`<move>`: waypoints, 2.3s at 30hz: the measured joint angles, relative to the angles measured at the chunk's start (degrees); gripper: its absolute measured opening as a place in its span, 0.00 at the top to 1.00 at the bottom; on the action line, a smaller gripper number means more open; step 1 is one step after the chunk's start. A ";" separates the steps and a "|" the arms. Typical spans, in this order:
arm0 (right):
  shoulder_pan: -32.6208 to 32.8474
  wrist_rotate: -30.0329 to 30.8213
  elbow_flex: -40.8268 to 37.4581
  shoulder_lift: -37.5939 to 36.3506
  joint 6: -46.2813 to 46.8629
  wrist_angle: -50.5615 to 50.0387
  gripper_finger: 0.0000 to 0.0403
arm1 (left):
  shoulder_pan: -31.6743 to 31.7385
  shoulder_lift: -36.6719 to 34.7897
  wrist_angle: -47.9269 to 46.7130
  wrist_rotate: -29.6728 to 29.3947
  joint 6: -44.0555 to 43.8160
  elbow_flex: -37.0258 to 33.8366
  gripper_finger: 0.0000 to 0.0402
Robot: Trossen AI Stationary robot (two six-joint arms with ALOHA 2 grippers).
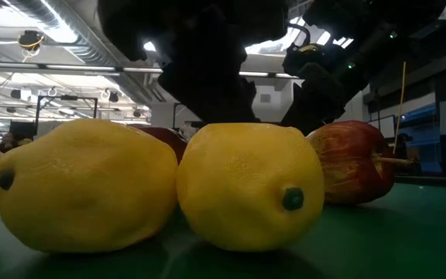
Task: Sort produce into baskets
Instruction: Put the white garlic into the bottom black bin
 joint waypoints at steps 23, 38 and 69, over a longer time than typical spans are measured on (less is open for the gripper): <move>0.00 -0.04 0.00 0.00 -0.20 -0.33 0.21 | 0.38 2.94 0.25 2.88 0.19 0.04 0.62; 0.01 -0.11 0.00 0.00 -0.26 -0.33 0.21 | 1.07 2.86 -2.35 2.86 1.14 0.09 0.85; 0.02 -0.19 0.00 0.00 -0.26 -0.83 0.21 | -12.24 -26.13 -35.41 2.38 -24.39 0.02 0.88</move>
